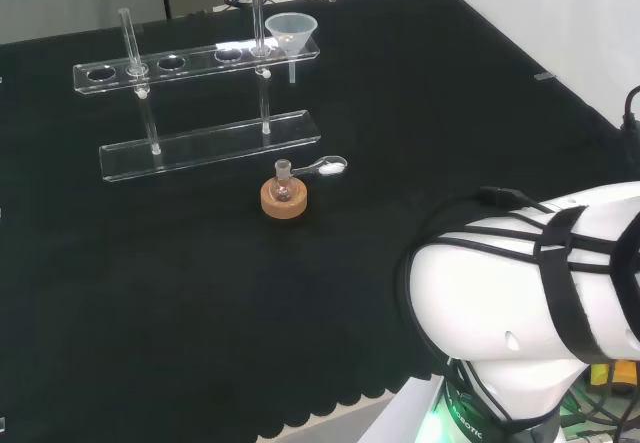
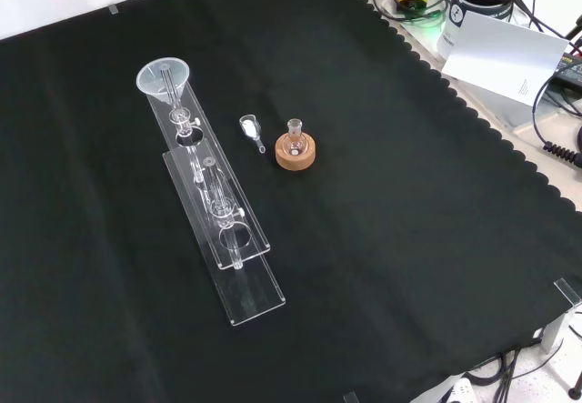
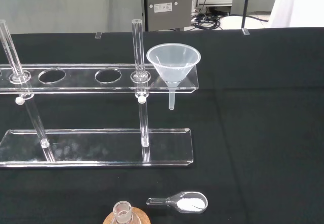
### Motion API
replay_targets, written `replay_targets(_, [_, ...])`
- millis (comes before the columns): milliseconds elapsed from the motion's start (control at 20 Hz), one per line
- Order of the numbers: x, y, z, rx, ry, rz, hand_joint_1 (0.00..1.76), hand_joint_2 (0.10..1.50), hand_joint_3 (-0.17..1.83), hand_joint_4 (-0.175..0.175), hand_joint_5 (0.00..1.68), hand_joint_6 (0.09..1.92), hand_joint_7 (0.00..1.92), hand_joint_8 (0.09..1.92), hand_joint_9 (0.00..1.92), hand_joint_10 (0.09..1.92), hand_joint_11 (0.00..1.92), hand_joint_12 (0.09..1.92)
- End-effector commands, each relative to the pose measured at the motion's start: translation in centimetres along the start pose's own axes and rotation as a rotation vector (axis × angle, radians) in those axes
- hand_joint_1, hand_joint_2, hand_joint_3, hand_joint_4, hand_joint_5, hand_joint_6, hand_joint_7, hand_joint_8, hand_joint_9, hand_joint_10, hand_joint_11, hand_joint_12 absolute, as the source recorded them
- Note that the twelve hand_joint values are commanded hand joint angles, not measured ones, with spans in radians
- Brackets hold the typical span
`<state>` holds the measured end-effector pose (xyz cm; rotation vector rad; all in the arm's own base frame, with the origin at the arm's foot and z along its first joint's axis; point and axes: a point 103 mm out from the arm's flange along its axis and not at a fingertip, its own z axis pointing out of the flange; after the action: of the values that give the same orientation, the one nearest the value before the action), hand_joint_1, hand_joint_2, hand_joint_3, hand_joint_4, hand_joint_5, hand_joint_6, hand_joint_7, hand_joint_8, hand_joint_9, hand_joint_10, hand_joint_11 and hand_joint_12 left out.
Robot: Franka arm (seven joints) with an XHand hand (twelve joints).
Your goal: Pick up the funnel from the transparent funnel stand.
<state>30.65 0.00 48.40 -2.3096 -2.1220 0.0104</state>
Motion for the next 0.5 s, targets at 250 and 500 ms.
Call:
replay_targets(250, [0.47, -0.2, -0.12, -0.011, -0.012, 0.0, 0.0, 1.16, 0.44, 0.002, 0.19, 0.09, 0.02, 0.47, 0.16, 0.59, 0.0, 1.34])
replay_targets(500, [0.08, 0.15, -0.24, -0.009, -0.013, 0.012, 0.0, 1.16, 0.42, 0.002, 0.2, 0.09, 0.02, 0.47, 0.16, 0.59, 0.0, 1.34])
